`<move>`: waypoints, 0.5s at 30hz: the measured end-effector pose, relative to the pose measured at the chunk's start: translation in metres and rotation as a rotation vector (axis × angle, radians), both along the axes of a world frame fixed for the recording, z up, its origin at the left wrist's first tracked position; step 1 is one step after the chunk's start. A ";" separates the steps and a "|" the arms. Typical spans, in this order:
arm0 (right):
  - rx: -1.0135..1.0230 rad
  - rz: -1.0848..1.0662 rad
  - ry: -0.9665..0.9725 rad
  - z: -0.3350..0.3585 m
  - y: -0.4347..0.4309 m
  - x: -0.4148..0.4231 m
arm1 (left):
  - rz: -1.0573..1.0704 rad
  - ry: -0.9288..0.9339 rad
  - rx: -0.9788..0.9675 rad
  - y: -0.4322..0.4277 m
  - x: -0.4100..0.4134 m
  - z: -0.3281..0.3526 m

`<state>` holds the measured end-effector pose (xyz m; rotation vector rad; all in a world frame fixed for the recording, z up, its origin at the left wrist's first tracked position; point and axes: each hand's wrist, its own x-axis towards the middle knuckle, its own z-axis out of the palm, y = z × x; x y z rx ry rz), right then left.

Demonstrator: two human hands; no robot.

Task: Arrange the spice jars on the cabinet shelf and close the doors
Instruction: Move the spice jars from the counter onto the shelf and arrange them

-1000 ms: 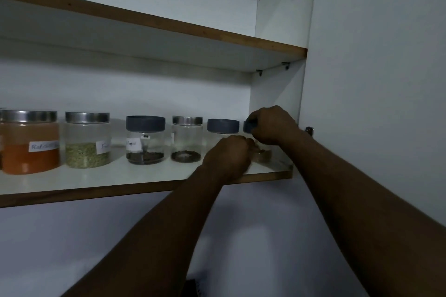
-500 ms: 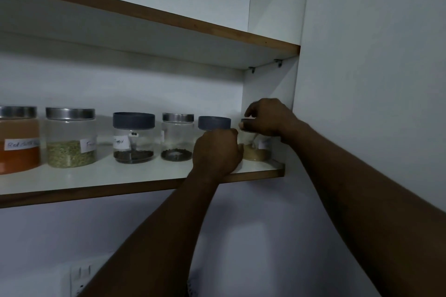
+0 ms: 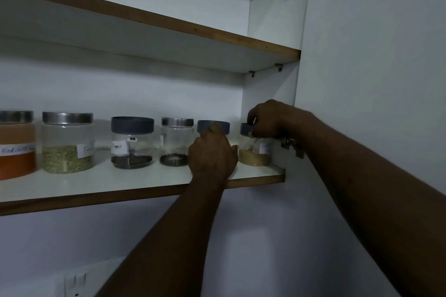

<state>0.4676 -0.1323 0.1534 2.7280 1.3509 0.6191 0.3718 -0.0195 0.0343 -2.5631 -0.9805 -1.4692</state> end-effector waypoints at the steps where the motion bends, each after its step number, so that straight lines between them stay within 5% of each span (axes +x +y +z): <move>1: 0.007 0.014 -0.024 0.000 0.001 0.000 | 0.002 -0.005 -0.022 0.001 0.001 0.000; 5: 0.110 0.033 -0.134 -0.005 0.003 0.002 | -0.001 -0.042 -0.075 0.002 0.001 0.000; 15: 0.189 0.060 -0.067 -0.010 0.010 0.007 | 0.003 -0.065 -0.191 0.008 0.004 0.000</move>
